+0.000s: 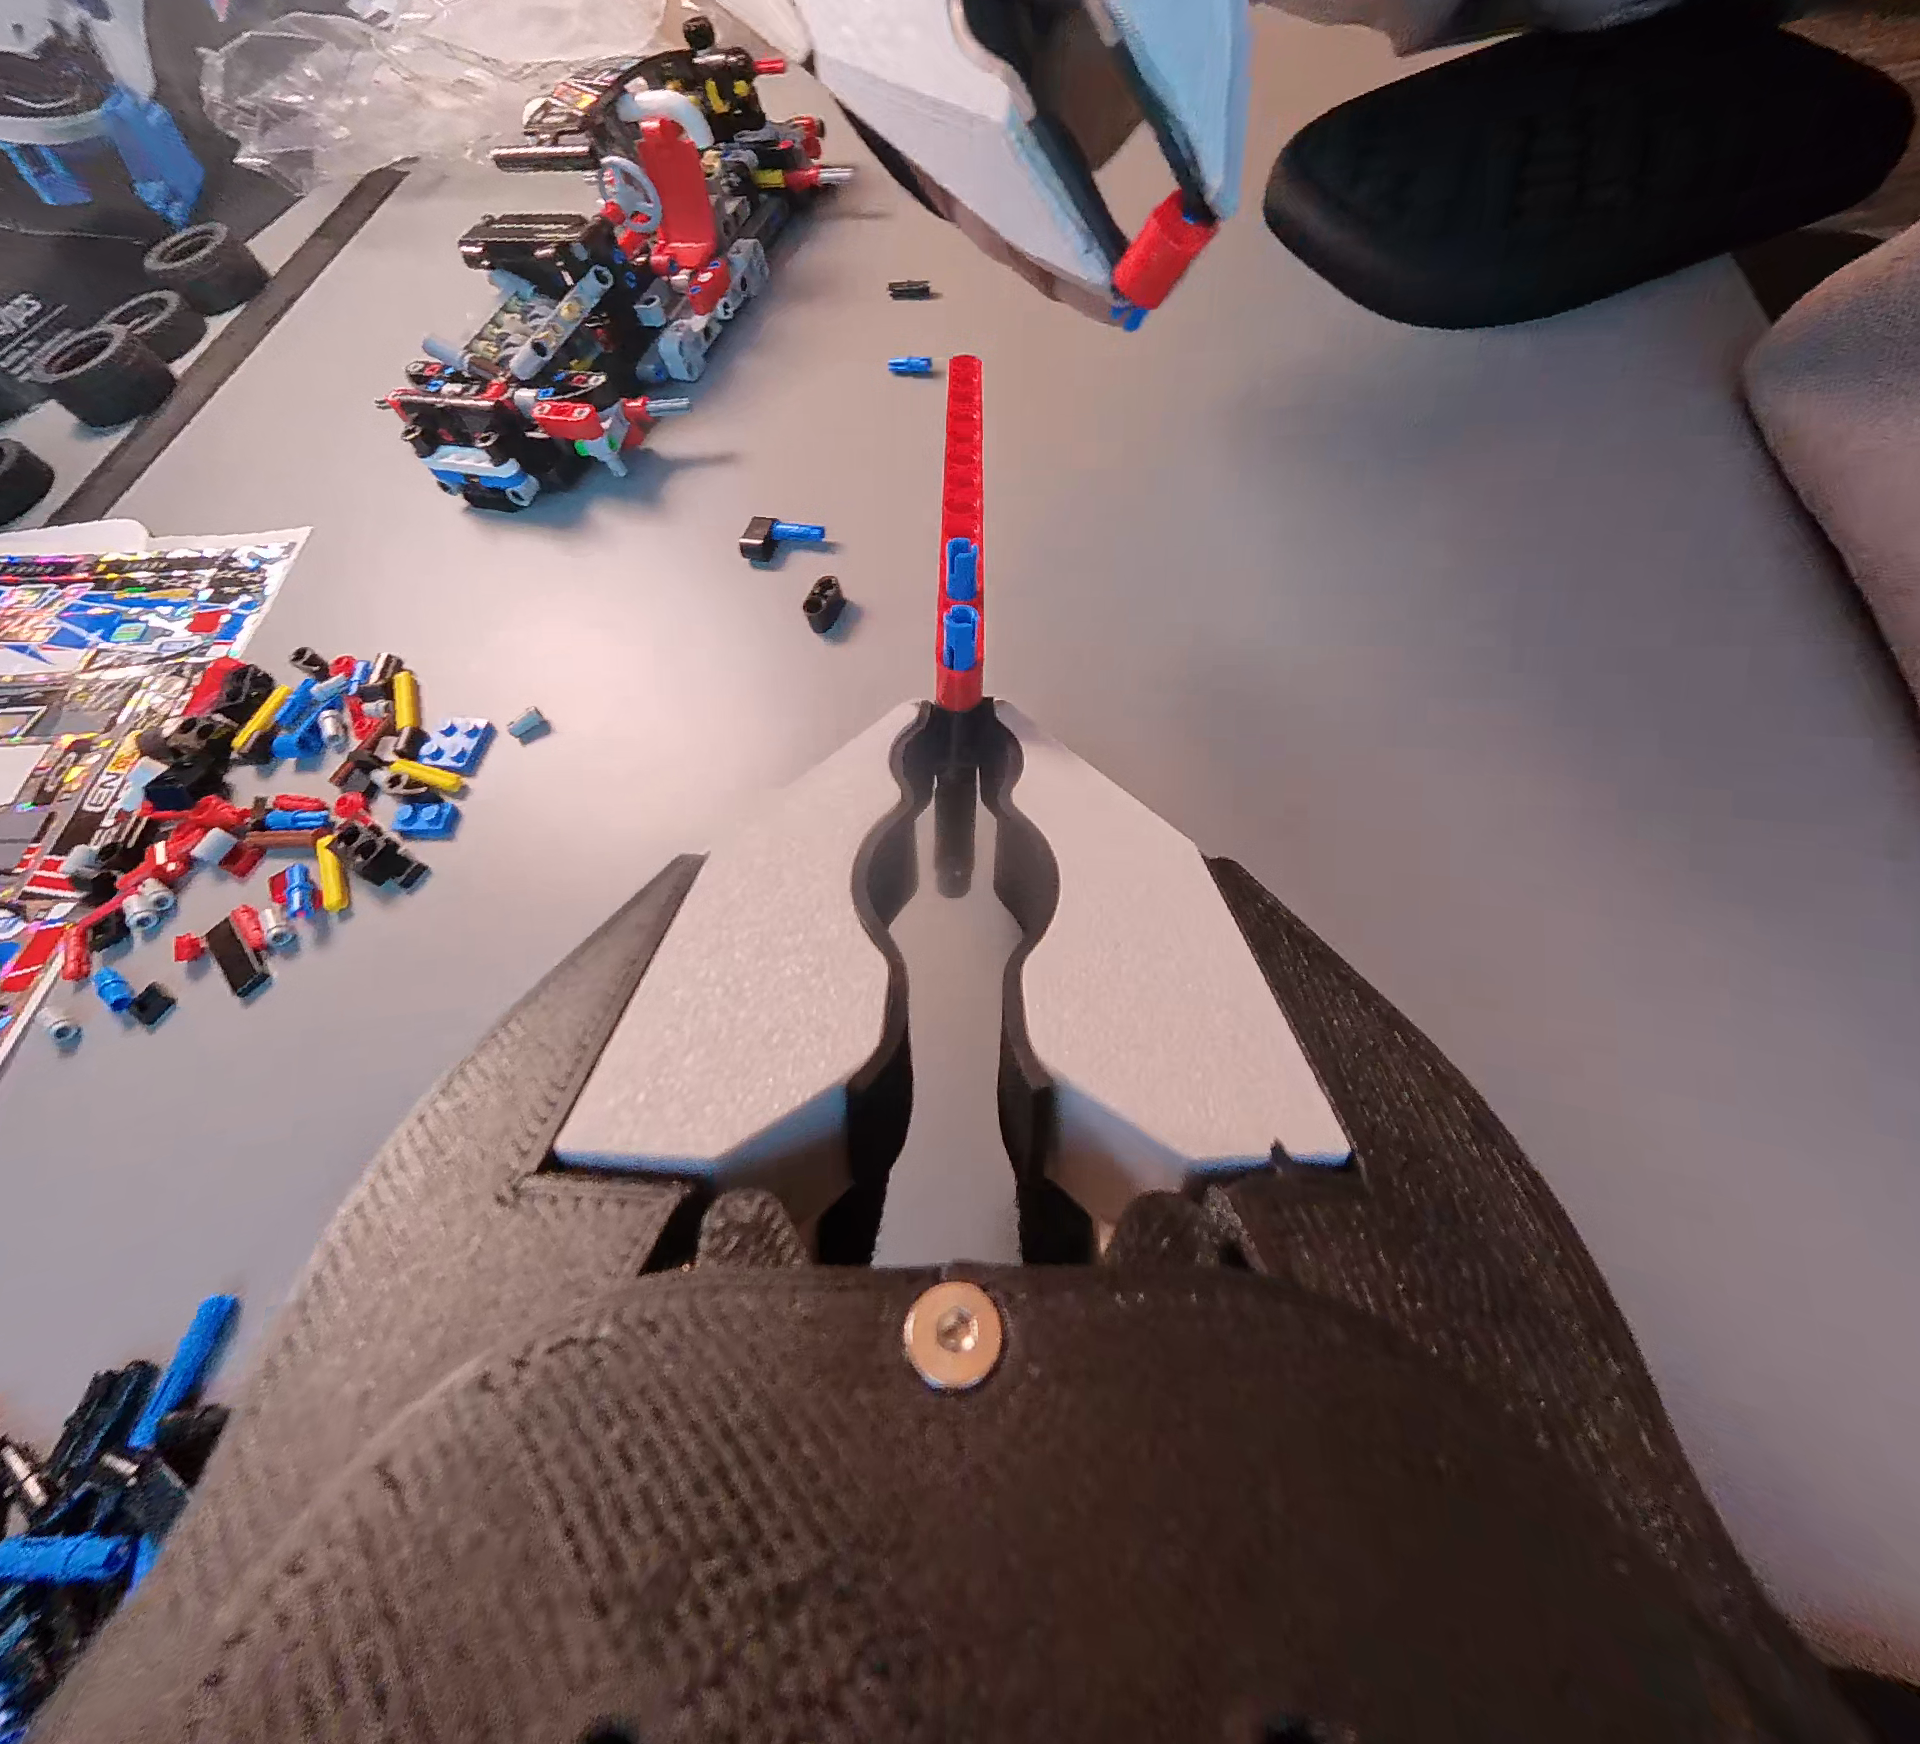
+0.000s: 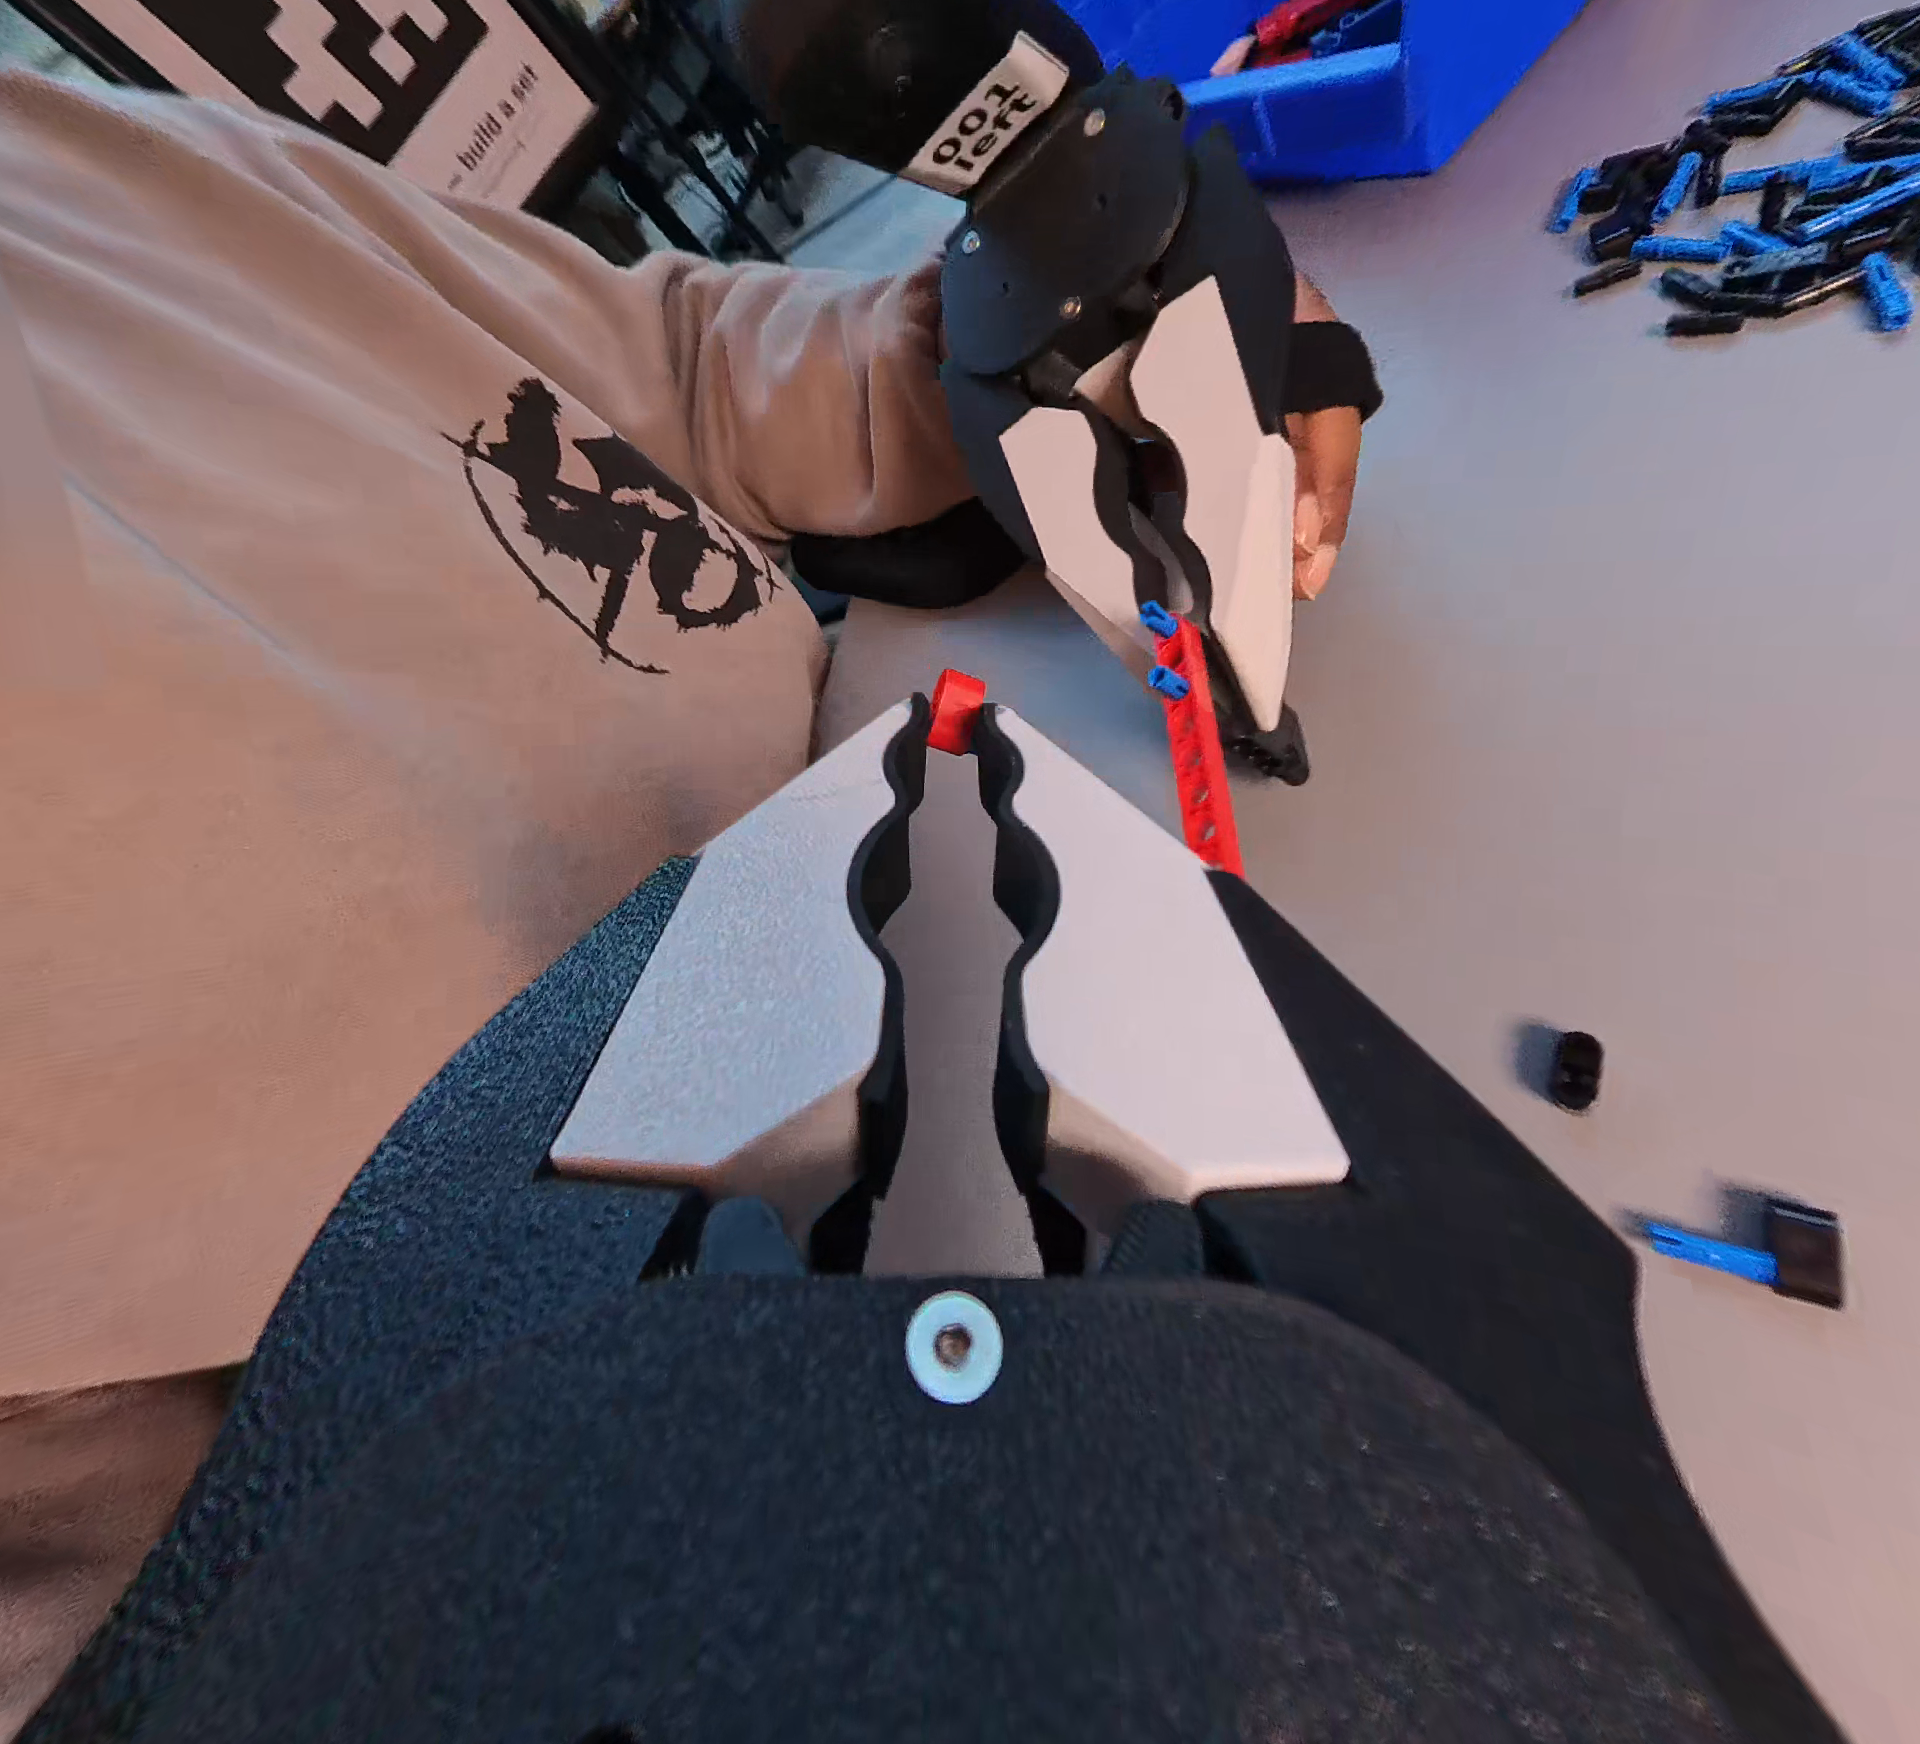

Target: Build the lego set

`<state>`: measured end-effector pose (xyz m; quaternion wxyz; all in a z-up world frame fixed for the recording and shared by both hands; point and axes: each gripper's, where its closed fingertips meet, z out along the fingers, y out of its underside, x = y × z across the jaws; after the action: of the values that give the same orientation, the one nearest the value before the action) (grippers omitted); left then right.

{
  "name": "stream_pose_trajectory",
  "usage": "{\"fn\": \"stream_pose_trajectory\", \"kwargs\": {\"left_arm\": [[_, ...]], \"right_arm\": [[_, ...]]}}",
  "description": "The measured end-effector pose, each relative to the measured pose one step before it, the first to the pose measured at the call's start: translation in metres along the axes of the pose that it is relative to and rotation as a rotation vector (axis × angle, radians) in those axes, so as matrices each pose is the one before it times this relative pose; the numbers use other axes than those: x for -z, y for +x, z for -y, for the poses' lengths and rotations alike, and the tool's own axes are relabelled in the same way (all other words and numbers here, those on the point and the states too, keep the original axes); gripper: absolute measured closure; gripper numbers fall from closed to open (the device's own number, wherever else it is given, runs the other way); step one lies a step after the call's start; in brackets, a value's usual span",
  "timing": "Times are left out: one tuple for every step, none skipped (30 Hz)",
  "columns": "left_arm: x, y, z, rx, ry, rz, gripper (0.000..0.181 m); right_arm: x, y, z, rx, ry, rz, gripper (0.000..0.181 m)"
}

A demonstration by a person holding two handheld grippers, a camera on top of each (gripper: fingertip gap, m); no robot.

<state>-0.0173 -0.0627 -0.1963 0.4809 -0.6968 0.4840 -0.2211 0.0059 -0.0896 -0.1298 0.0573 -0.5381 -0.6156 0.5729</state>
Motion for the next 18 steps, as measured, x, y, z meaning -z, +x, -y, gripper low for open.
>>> {"fn": "stream_pose_trajectory", "kwargs": {"left_arm": [[-0.0013, 0.00488, 0.00186, -0.0033, 0.0045, -0.0208, 0.176], [-0.00145, 0.00473, 0.00226, -0.001, 0.006, -0.0203, 0.176], [-0.00148, 0.00495, 0.00232, 0.0019, 0.007, -0.0225, 0.176], [-0.00162, 0.00465, 0.0023, 0.0034, 0.0087, -0.0207, 0.176], [-0.00161, 0.0038, 0.00202, 0.0026, 0.0078, -0.016, 0.176], [-0.00146, 0.00272, 0.00139, 0.0019, 0.0052, -0.0105, 0.176], [-0.0013, 0.0019, 0.00103, 0.002, 0.0041, -0.0073, 0.176], [-0.00108, 0.00174, 0.00081, 0.0021, 0.0035, -0.0082, 0.176], [-0.00088, 0.00148, 0.00054, 0.0032, 0.003, -0.0071, 0.176], [-0.0006, 0.00101, 0.00028, 0.0023, 0.0021, -0.0057, 0.176], [-0.00045, 0.00075, 0.00004, 0.0008, 0.0004, -0.0039, 0.176], [-0.00015, 0.0002, 0.00004, 0.0001, -0.0003, -0.0009, 0.176], [0.00023, 0.00006, 0.0002, 0.0002, 0.0008, -0.0003, 0.176], [0.00034, 0.00012, 0.00046, 0.0005, 0.0016, -0.0009, 0.176], [0.00034, 0.00028, 0.00034, -0.0002, 0.0014, -0.0016, 0.176], [0.00002, 0.00004, -0.00025, -0.0011, -0.0023, 0.0003, 0.176], [0.00007, 0.00002, 0.00014, -0.0012, 0.0005, 0.0006, 0.176], [0.0, 0.0, 0.00011, 0.0006, 0.0001, -0.0004, 0.176]], "right_arm": [[-0.00002, 0.00038, -0.00014, 0.0214, -0.0313, -0.0084, 0.175], [-0.00052, 0.00057, -0.00057, 0.0132, -0.0303, -0.0028, 0.175], [-0.00068, 0.00146, -0.0011, 0.0092, -0.0307, -0.0034, 0.175], [-0.00068, 0.00162, -0.00072, 0.0088, -0.0263, -0.0008, 0.175], [-0.00081, 0.00014, -0.00026, 0.0061, -0.0207, 0.0116, 0.175], [-0.00115, 0.00019, 0.00048, -0.0012, -0.0138, 0.0143, 0.175], [-0.00148, 0.00107, 0.00065, -0.0081, -0.0124, 0.0106, 0.175], [-0.00179, 0.00036, 0.0, -0.0076, -0.0145, 0.014, 0.175], [-0.0019, -0.00062, -0.00031, -0.0052, -0.0139, 0.0199, 0.175], [-0.002, -0.00008, -0.00049, -0.0057, -0.013, 0.016, 0.175], [-0.00159, 0.00112, -0.00057, -0.007, -0.0111, 0.0077, 0.175], [-0.00167, -0.00016, -0.00109, -0.0071, -0.0119, 0.0144, 0.175], [-0.00167, -0.00026, -0.00192, -0.0062, -0.0144, 0.0126, 0.175], [-0.0015, 0.0014, -0.00193, -0.0026, -0.013, -0.0002, 0.175], [-0.00112, 0.0026, -0.00103, -0.0016, -0.0072, -0.0094, 0.175], [-0.00077, -0.00016, -0.00038, -0.0038, -0.0024, 0.0068, 0.175], [-0.00068, 0.00003, -0.00005, -0.0019, -0.0009, 0.0049, 0.175], [-0.00066, -0.00027, -0.00019, -0.0007, -0.0012, 0.0043, 0.175]]}}
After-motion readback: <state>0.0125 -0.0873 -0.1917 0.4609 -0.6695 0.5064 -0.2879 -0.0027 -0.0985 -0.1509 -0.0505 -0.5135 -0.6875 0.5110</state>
